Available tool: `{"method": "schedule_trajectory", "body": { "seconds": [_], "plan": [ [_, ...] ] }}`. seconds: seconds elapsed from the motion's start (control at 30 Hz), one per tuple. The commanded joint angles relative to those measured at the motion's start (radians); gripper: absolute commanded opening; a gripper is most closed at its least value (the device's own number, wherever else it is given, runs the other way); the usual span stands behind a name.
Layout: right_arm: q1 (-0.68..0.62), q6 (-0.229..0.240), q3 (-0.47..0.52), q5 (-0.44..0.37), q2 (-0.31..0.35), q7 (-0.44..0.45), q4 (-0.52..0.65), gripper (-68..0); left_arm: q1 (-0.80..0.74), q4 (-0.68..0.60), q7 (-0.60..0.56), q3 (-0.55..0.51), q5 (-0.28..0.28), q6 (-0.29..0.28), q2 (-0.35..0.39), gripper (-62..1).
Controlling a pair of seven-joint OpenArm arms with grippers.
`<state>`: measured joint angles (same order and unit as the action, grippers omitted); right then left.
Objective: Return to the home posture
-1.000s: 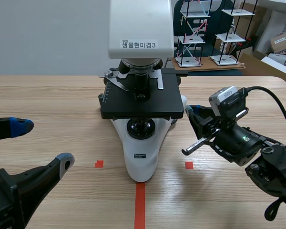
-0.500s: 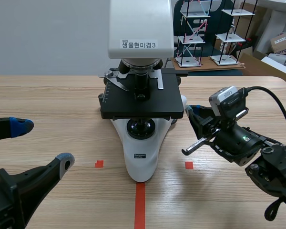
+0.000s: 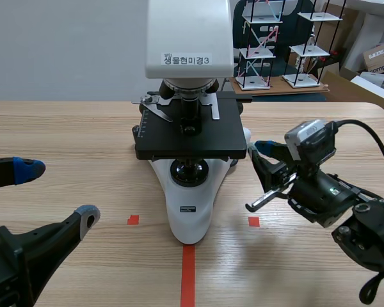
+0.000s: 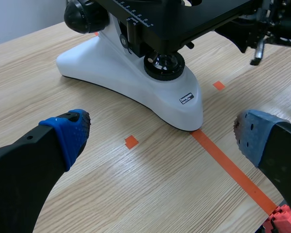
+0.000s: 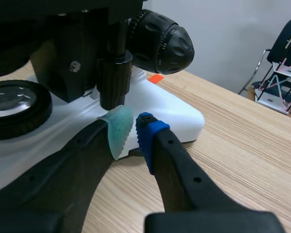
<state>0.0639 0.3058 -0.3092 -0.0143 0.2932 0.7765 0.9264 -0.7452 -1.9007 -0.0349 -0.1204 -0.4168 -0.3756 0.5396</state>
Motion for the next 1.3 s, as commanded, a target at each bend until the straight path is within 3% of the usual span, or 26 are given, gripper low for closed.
{"method": "schedule_trajectory", "body": {
  "seconds": [0.0,0.17,0.33,0.4,0.6,0.7,0.8,0.87,1.27],
  "plan": [
    [-0.056,-0.004,0.007,-0.008,0.05,0.06,0.05,-49.3,-0.005,-0.015,-0.016,-0.002,-0.006,-0.004,-0.005,1.4],
    [-0.251,-0.003,0.035,-0.008,0.129,0.075,0.214,-29.8,-0.005,-0.015,-0.016,-0.002,-0.006,-0.004,-0.005,1.4],
    [-0.463,0.001,0.14,-0.012,0.148,0.077,0.387,-11.5,-0.005,-0.015,-0.016,-0.002,-0.006,-0.004,-0.005,1.4],
    [-0.54,0.01,0.191,-0.012,0.148,0.076,0.462,-9.4,-0.005,-0.015,-0.016,-0.002,-0.006,-0.004,-0.005,1.4],
    [-0.732,0.129,0.344,-0.02,0.158,0.055,0.71,-7.9,-0.005,-0.015,-0.016,-0.002,-0.006,-0.004,-0.005,1.4],
    [-0.786,0.203,0.41,-0.031,0.159,-0.035,0.827,-7.9,-0.005,-0.015,-0.016,-0.002,-0.006,-0.004,-0.005,1.4],
    [-0.801,0.31,0.451,-0.115,0.159,-0.15,0.898,-6.8,-0.005,-0.015,-0.016,-0.002,-0.006,-0.004,-0.005,1.4],
    [-0.801,0.347,0.463,-0.168,0.159,-0.206,0.918,-2.8,-0.005,-0.015,-0.016,-0.002,-0.006,-0.004,-0.005,1.4],
    [-0.798,0.347,0.467,-0.192,0.158,-0.233,0.925,-2.0,-0.005,-0.015,-0.016,-0.002,-0.006,-0.004,-0.005,1.4]
  ]
}}
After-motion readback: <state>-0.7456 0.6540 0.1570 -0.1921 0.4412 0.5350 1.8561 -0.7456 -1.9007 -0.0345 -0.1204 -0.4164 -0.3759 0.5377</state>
